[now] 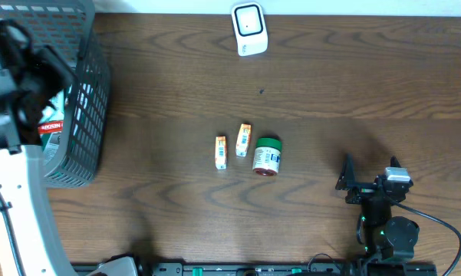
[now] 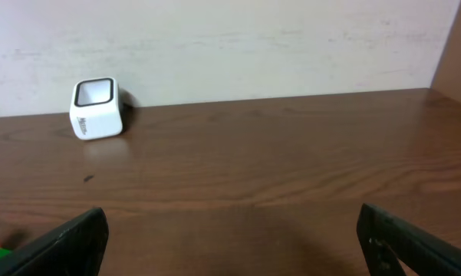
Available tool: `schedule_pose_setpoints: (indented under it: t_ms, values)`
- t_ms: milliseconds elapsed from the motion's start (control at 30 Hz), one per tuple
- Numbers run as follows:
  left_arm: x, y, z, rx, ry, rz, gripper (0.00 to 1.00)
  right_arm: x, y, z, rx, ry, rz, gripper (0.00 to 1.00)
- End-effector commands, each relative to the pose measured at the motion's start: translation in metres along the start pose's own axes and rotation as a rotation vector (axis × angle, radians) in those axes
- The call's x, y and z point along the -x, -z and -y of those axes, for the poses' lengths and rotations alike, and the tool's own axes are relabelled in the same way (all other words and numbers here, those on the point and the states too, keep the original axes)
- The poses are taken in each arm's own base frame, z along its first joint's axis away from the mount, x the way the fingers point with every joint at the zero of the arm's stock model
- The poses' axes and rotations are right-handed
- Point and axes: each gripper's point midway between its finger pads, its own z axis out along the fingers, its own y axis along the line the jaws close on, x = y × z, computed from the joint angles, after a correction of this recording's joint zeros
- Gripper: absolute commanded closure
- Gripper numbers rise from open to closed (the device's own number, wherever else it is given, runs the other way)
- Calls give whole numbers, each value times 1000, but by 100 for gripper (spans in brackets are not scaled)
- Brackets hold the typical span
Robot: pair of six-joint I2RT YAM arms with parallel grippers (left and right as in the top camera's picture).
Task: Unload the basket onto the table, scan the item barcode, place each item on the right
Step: 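Move the open left gripper back into the grey basket, then grasp the pale green wipes pack in the basket with the left gripper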
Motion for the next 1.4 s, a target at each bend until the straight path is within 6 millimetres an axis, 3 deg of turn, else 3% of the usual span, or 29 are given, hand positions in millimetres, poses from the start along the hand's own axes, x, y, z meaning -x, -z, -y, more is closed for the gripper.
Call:
schedule_pose_setpoints:
  t_ms: [0, 200, 400, 500, 667, 933, 1067, 1200, 1367]
  values:
    - [21, -8, -32, 89, 108, 52, 38, 0, 0, 2, -9, -13, 1, 1]
    - [24, -45, -79, 199, 202, 3, 17, 0, 0, 2, -9, -13, 1, 1]
    - [12, -105, -115, 280, 247, -94, 18, 0, 0, 2, -9, -13, 1, 1]
    - [-1, -136, -128, 309, 255, -156, 23, 0, 0, 2, -9, -13, 1, 1]
    - [-15, -173, -135, 317, 258, -212, 25, 0, 0, 2, -9, -13, 1, 1]
    - [15, -197, -131, 255, -11, -116, 24, 0, 0, 2, -9, -13, 1, 1]
    - [21, -209, -133, 244, -111, -99, 18, 0, 0, 2, -9, -13, 1, 1]
    - [9, -229, -135, 222, -181, -144, 10, 0, 0, 2, -9, -13, 1, 1]
    - [-23, -263, -133, 127, -240, -245, 2, 0, 0, 2, -9, -13, 1, 1]
